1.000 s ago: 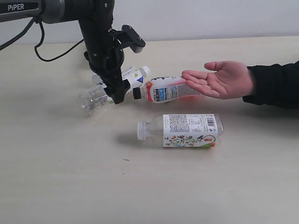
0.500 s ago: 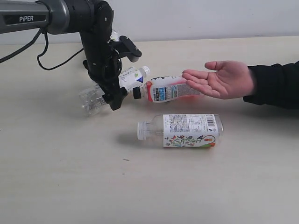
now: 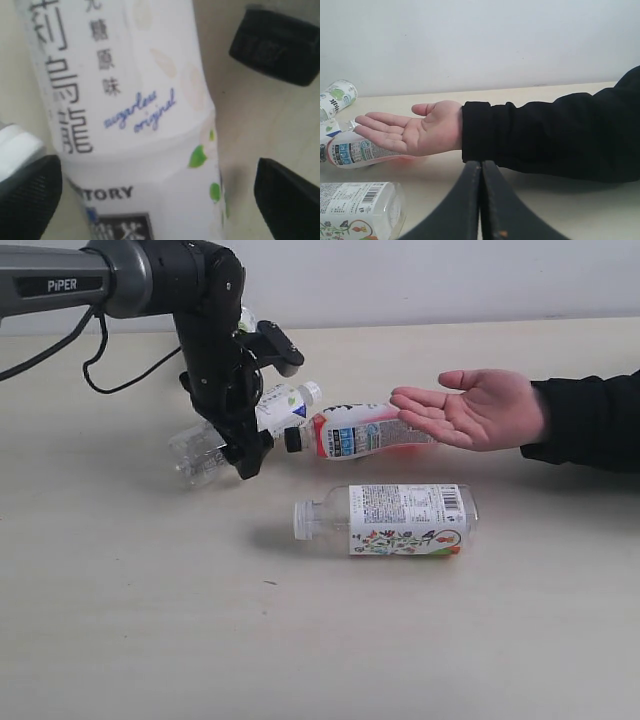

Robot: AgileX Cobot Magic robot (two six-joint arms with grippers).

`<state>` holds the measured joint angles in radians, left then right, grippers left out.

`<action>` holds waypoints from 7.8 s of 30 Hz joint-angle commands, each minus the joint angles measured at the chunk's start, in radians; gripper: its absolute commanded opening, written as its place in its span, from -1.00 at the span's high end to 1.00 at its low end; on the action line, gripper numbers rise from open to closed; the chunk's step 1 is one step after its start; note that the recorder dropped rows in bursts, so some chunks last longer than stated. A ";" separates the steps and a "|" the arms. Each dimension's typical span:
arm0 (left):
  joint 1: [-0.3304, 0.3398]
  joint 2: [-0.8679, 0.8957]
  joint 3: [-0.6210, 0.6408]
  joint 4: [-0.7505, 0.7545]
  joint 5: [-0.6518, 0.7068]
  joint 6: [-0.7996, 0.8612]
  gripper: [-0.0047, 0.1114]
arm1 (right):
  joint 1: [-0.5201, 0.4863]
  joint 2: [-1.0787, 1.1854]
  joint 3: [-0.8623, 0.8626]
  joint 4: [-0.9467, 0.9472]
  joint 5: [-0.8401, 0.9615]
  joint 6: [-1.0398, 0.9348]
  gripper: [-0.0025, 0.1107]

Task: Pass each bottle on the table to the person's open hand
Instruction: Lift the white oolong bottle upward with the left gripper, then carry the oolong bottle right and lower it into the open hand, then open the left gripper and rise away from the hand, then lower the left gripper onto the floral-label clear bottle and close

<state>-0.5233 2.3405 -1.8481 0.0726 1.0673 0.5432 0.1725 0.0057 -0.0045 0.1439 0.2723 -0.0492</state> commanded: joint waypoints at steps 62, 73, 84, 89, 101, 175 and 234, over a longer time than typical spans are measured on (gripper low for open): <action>-0.091 -0.323 -0.005 -0.263 0.145 -0.764 0.92 | -0.005 -0.006 0.005 0.007 -0.005 0.002 0.96; -0.298 -0.319 -0.005 -0.334 -0.210 -1.156 0.92 | -0.005 -0.006 0.005 0.007 -0.005 0.002 0.96; -0.327 -0.201 -0.069 -0.830 -0.440 -0.899 0.92 | -0.005 -0.006 0.005 0.007 -0.005 0.002 0.96; -0.313 -0.092 -0.172 -0.905 -0.342 -0.876 0.92 | -0.005 -0.006 0.005 0.007 -0.005 0.002 0.96; -0.271 -0.002 -0.197 -0.934 -0.289 -0.857 0.92 | -0.005 -0.006 0.005 0.007 -0.005 0.002 0.96; -0.208 -0.153 -0.152 -0.707 -0.083 -0.840 -0.52 | -0.005 -0.006 0.005 0.007 -0.005 0.002 0.96; -0.383 -0.164 -0.091 -0.207 0.154 -0.050 -0.24 | -0.005 -0.006 0.005 0.007 -0.005 0.002 0.96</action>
<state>-0.9008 2.1796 -1.9412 -0.1381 1.2225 0.4887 0.1725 0.0057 -0.0045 0.1500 0.2723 -0.0492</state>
